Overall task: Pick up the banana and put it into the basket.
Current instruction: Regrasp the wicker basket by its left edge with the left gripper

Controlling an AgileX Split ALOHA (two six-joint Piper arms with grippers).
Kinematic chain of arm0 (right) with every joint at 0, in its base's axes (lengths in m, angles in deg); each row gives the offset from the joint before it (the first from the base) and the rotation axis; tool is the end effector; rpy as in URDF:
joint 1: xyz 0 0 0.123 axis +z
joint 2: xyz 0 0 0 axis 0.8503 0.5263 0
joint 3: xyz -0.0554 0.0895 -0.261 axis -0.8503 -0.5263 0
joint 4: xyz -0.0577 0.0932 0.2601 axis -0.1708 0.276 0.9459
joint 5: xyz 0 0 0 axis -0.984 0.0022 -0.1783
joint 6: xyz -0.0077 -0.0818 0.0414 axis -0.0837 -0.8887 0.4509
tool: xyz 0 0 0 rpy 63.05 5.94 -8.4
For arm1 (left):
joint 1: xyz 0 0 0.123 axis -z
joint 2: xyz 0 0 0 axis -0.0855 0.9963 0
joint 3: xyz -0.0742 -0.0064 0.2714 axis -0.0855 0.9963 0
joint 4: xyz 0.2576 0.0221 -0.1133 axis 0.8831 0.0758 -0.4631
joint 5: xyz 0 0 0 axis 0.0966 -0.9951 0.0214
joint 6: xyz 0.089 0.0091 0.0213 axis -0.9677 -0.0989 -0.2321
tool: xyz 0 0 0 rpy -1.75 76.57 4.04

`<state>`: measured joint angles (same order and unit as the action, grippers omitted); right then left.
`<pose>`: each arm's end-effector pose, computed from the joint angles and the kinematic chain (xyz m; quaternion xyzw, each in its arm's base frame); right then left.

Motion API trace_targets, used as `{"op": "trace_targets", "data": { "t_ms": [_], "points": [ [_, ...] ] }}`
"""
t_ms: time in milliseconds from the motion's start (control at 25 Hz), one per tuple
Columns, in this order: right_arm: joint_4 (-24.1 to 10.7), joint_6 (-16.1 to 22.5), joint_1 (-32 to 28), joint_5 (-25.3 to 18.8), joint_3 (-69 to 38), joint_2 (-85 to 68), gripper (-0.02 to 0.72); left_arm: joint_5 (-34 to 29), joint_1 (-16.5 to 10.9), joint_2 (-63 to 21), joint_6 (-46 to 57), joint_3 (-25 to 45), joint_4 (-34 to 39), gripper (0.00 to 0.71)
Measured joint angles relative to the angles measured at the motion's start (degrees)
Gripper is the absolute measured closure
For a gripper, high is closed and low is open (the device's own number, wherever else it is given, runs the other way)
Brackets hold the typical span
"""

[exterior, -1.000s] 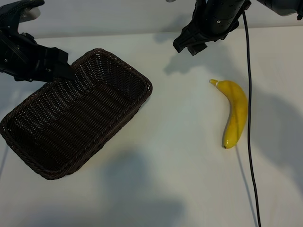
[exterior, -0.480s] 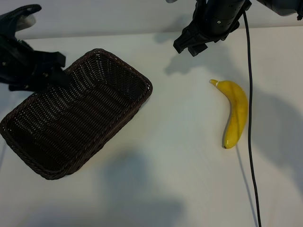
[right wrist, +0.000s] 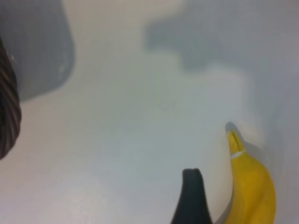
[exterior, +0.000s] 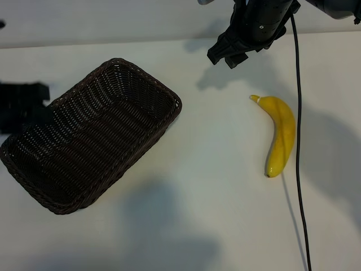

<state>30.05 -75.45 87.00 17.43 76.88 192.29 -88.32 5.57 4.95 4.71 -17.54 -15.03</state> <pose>0.4188 0.2245 0.2580 -0.2819 0.9395 0.0152 0.1941 0.2694 -0.0223 0.2668 -0.0957 0.9587 -0.1343 0.2318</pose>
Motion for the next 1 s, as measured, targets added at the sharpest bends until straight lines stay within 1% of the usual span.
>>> {"op": "trace_targets", "data": {
  "t_ms": [160,320,440,600,840,1000],
  "points": [
    [0.0,0.0,0.0,0.0,0.0,0.0,0.144,1.7,0.0,-5.8,5.9,6.9,4.0,0.136],
    [0.0,0.0,0.0,-0.1,0.0,0.0,0.144,3.3,0.0,-10.9,13.8,12.2,9.7,0.136],
    [0.0,0.0,0.0,-0.1,0.0,0.0,0.144,4.8,0.0,-13.7,17.9,15.5,11.9,0.136],
    [0.0,-0.2,0.0,-0.1,0.0,0.0,0.144,6.3,0.0,-14.6,20.0,18.1,12.7,0.136],
    [0.0,-0.2,0.0,-0.3,0.0,0.0,0.144,10.9,0.0,-13.3,23.1,22.1,13.7,0.136],
    [0.0,-0.2,0.0,-0.4,0.0,0.0,0.144,12.8,0.0,-12.6,26.1,24.3,16.4,0.136]
  ]
}}
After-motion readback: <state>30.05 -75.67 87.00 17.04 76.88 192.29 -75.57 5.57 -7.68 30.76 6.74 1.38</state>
